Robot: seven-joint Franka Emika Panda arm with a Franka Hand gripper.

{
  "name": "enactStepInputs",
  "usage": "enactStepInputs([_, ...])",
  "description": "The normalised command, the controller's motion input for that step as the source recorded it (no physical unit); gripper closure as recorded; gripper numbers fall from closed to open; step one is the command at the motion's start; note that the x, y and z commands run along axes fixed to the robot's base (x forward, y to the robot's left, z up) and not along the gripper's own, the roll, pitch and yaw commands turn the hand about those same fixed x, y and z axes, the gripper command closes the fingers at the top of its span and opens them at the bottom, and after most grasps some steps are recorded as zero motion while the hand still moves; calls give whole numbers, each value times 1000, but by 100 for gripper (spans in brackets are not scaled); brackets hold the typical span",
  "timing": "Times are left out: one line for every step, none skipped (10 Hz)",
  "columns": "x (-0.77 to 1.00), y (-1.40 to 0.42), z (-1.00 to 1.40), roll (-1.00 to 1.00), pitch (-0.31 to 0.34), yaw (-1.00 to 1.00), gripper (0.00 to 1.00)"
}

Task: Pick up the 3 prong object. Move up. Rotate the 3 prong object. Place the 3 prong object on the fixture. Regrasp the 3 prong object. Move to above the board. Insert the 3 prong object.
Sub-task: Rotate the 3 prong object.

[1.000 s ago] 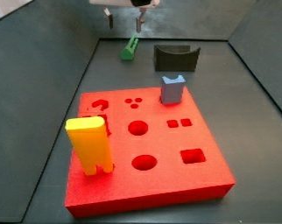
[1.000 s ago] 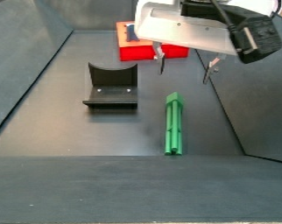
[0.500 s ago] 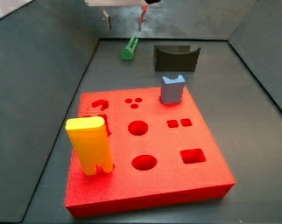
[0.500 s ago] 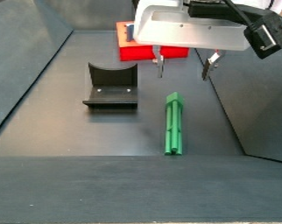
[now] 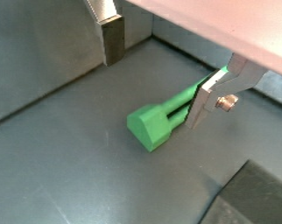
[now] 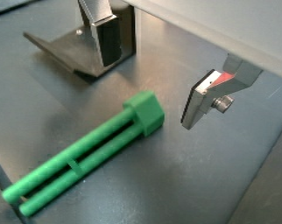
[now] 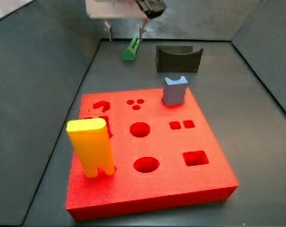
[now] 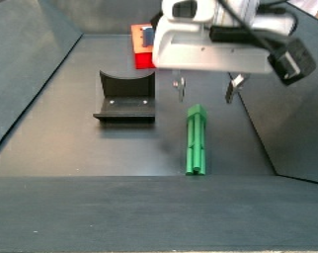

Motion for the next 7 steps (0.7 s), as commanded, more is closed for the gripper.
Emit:
enactStepInputs([46, 10, -1000, -62, -40, -22, 0])
enactStepInputs([48, 11, -963, -73, -40, -15, 0])
enactStepInputs([47, 14, -799, -90, -49, -3, 0])
enactStepInputs([41, 14, -685, -101, -57, 3, 0])
enactStepInputs([42, 14, -540, -115, -61, 8, 0])
enactStepInputs([44, 15, -472, -121, -66, 11, 0])
enactStepInputs([39, 14, -341, -133, -71, 15, 0])
